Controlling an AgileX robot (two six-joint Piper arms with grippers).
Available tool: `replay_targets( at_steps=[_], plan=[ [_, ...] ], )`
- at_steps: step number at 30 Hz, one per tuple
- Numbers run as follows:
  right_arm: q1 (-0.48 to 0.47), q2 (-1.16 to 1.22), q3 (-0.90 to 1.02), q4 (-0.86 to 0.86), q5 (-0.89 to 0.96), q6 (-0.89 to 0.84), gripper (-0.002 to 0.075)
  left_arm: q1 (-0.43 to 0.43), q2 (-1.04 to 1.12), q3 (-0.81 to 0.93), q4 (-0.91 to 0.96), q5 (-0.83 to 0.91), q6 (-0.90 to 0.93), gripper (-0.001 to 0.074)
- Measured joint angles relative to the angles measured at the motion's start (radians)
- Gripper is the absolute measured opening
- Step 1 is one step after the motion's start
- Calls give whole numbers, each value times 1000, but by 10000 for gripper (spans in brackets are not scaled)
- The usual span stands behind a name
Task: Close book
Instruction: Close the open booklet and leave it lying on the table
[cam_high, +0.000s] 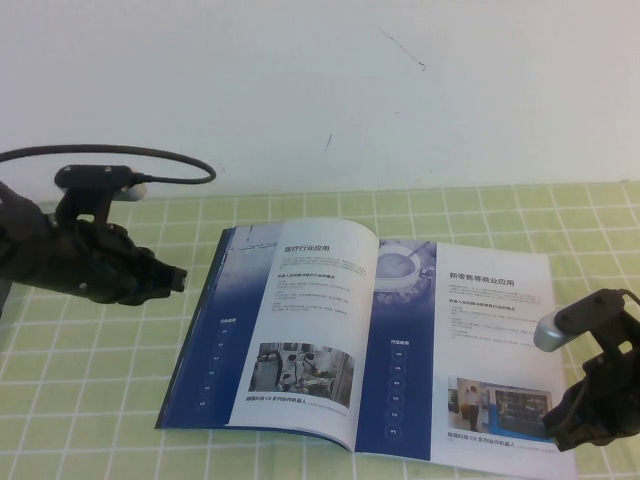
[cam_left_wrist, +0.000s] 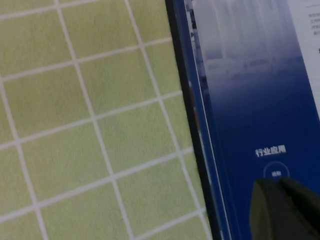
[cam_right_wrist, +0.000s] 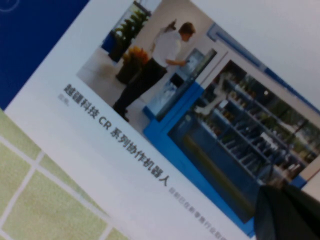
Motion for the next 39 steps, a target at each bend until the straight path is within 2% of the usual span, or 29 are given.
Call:
replay_targets(
  at_steps=[5, 9, 20, 24, 31, 36, 39],
  plan=[
    [0, 0, 0, 0, 0, 0, -3, -98, 57, 0, 133, -131, -29, -4],
    [0, 1, 0, 0, 0, 0, -3, -157, 121, 0, 267, -223, -127, -4],
    [0, 1, 0, 0, 8, 2, -3, -166, 230, -6, 417, -309, -296, -4],
    [0, 2, 0, 0, 11, 2, -3, -166, 232, -14, 435, -289, -355, -4],
    [0, 2, -2, 0, 12, 4, -3, -166, 236, -120, 557, -70, -538, -4],
    [0, 2, -2, 0, 12, 4, -3, -166, 236, -165, 711, -33, -708, -4],
    [0, 2, -2, 0, 12, 4, -3, -166, 238, -168, 747, -31, -735, -4]
  ],
)
